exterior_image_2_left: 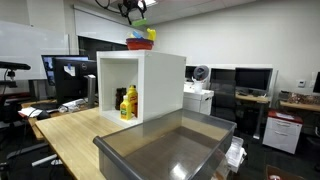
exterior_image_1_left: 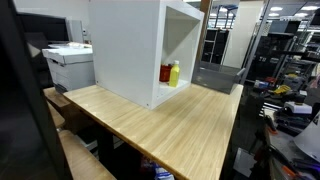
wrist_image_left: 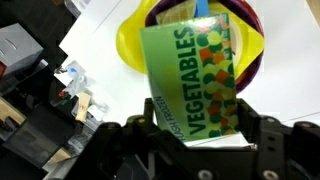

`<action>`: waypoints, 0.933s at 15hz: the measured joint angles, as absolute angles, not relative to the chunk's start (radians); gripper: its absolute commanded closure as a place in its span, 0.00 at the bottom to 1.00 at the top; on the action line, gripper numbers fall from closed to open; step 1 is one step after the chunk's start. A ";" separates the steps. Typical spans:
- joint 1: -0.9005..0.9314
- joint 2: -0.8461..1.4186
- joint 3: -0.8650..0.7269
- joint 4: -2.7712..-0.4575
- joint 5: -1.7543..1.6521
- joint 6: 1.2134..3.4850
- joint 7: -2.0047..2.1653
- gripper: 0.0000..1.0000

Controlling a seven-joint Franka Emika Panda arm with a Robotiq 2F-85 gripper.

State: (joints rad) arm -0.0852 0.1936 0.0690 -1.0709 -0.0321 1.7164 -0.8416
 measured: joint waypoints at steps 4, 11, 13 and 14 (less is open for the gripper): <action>-0.073 0.194 0.094 -1.091 -0.022 1.716 -0.846 0.47; -0.076 0.199 0.106 -1.113 0.016 1.716 -0.855 0.47; -0.079 0.200 0.104 -1.113 0.017 1.716 -0.855 0.47; -0.080 0.201 0.102 -1.113 0.017 1.716 -0.855 0.47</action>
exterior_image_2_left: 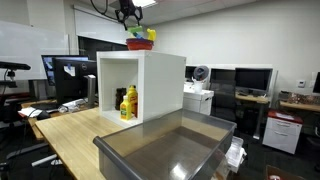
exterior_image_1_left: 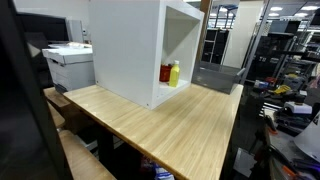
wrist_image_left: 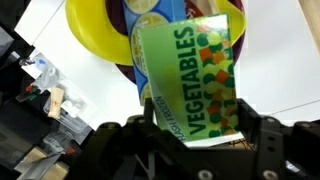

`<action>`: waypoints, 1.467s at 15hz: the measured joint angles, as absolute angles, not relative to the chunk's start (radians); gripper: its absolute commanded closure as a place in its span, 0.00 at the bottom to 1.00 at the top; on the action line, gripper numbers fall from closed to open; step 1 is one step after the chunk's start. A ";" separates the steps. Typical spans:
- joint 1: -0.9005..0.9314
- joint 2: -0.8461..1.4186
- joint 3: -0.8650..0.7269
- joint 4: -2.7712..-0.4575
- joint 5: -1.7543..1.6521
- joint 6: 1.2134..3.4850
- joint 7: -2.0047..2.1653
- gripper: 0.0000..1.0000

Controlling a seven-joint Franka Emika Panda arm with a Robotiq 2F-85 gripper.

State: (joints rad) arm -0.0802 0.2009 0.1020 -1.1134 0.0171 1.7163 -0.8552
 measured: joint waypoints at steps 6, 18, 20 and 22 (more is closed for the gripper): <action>-0.099 0.210 0.094 -1.113 0.029 1.714 -0.857 0.47; -0.104 0.230 0.087 -1.095 0.059 1.686 -0.873 0.47; -0.104 0.239 0.087 -1.080 0.059 1.673 -0.873 0.47; -0.104 0.247 0.087 -1.066 0.059 1.660 -0.873 0.47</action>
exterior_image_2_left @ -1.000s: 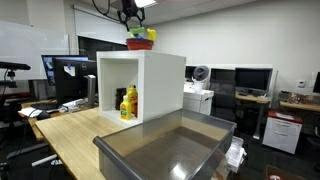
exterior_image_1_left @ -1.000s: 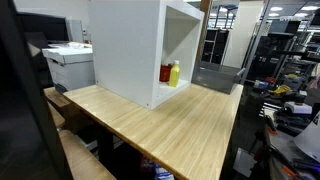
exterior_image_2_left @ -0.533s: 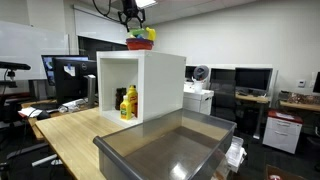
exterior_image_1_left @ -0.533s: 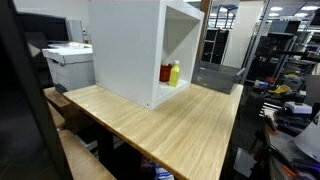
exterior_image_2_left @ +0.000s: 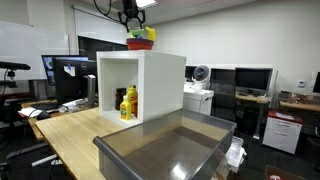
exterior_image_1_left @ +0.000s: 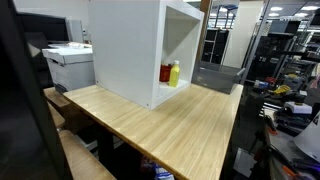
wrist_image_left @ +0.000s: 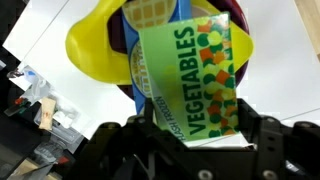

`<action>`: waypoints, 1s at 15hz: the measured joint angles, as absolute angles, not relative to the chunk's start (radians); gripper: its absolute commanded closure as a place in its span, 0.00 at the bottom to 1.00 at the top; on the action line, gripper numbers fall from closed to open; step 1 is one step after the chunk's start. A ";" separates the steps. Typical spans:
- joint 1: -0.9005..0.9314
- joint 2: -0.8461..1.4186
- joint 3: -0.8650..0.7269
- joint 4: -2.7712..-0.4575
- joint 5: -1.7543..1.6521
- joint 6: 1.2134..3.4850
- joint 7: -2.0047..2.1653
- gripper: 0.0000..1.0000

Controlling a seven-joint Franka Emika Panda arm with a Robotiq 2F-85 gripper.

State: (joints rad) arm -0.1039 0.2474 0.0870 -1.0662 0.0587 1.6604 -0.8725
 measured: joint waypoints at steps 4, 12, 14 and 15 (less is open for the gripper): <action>-0.103 0.273 0.087 -1.023 0.059 1.626 -0.873 0.47; -0.100 0.332 0.088 -0.944 0.059 1.633 -0.872 0.47; -0.100 0.343 0.088 -0.926 0.059 1.633 -0.872 0.47; -0.100 0.348 0.088 -0.917 0.059 1.633 -0.872 0.47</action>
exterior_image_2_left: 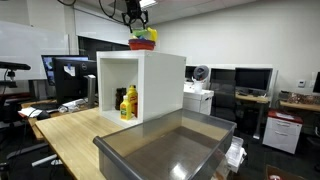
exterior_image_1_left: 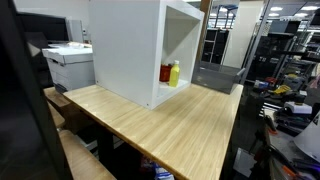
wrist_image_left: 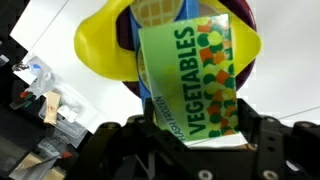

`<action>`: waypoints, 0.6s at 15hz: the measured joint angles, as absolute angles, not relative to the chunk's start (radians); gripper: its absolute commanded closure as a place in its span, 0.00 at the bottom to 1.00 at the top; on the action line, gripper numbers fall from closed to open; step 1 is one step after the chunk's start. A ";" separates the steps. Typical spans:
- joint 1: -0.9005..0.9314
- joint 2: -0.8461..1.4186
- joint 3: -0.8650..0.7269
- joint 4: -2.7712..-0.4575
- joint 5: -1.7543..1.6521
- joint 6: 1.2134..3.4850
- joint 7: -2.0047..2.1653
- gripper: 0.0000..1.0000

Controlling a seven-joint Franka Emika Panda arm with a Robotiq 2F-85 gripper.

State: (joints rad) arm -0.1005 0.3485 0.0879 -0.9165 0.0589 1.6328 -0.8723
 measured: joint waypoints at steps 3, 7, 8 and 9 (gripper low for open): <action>-0.101 0.363 0.088 -0.890 0.059 1.632 -0.872 0.47; -0.101 0.379 0.088 -0.867 0.059 1.613 -0.872 0.47; -0.101 0.382 0.088 -0.862 0.059 1.608 -0.872 0.47; -0.101 0.386 0.087 -0.854 0.059 1.602 -0.872 0.47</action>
